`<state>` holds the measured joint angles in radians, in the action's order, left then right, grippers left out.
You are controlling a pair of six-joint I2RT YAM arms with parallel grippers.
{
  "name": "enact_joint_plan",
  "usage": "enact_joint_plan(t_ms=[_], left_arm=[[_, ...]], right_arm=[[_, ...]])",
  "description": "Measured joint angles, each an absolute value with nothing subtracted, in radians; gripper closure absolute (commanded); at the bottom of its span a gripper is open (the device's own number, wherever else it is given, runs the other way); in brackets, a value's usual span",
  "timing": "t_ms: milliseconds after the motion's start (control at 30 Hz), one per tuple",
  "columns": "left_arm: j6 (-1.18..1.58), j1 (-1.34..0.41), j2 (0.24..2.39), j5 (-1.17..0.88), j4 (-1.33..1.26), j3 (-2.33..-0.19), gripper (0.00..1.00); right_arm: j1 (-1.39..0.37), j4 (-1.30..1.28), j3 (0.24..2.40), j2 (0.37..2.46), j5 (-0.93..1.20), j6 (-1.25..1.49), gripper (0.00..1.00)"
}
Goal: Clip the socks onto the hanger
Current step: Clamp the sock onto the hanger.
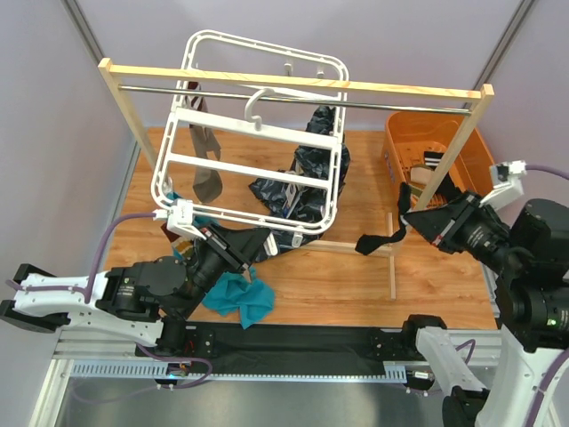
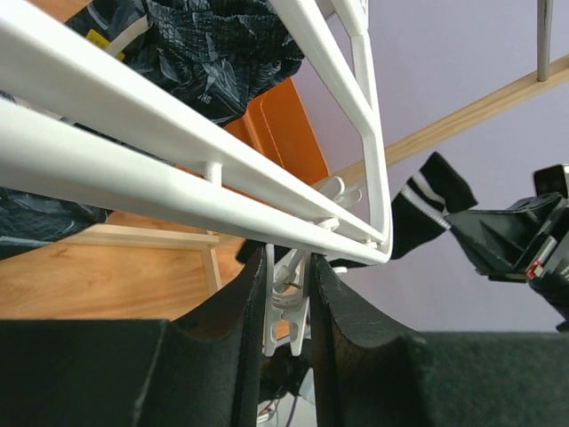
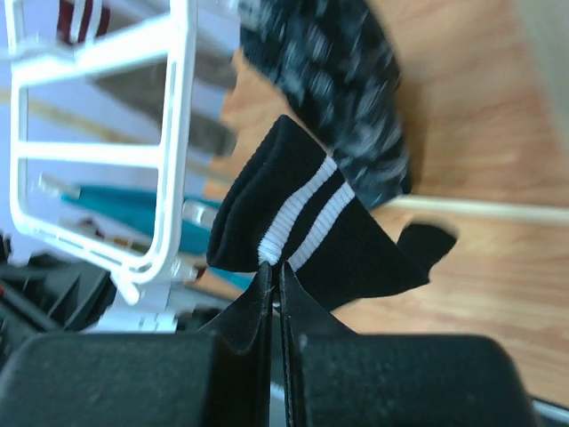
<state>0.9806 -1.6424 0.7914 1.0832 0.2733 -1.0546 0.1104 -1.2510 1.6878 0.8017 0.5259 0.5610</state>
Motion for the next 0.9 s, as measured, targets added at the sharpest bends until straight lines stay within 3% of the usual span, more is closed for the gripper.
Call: enact_joint_plan(t_ms=[600, 900], left_arm=[[1.026, -1.642, 0.855, 1.103, 0.288, -1.085, 1.00], [1.039, -1.642, 0.871, 1.106, 0.296, -1.099, 1.00]], right_arm=[[-0.370, -1.171, 1.198, 0.679, 0.783, 0.573, 1.00], [-0.649, -0.920, 1.144, 0.683, 0.688, 0.690, 1.00]])
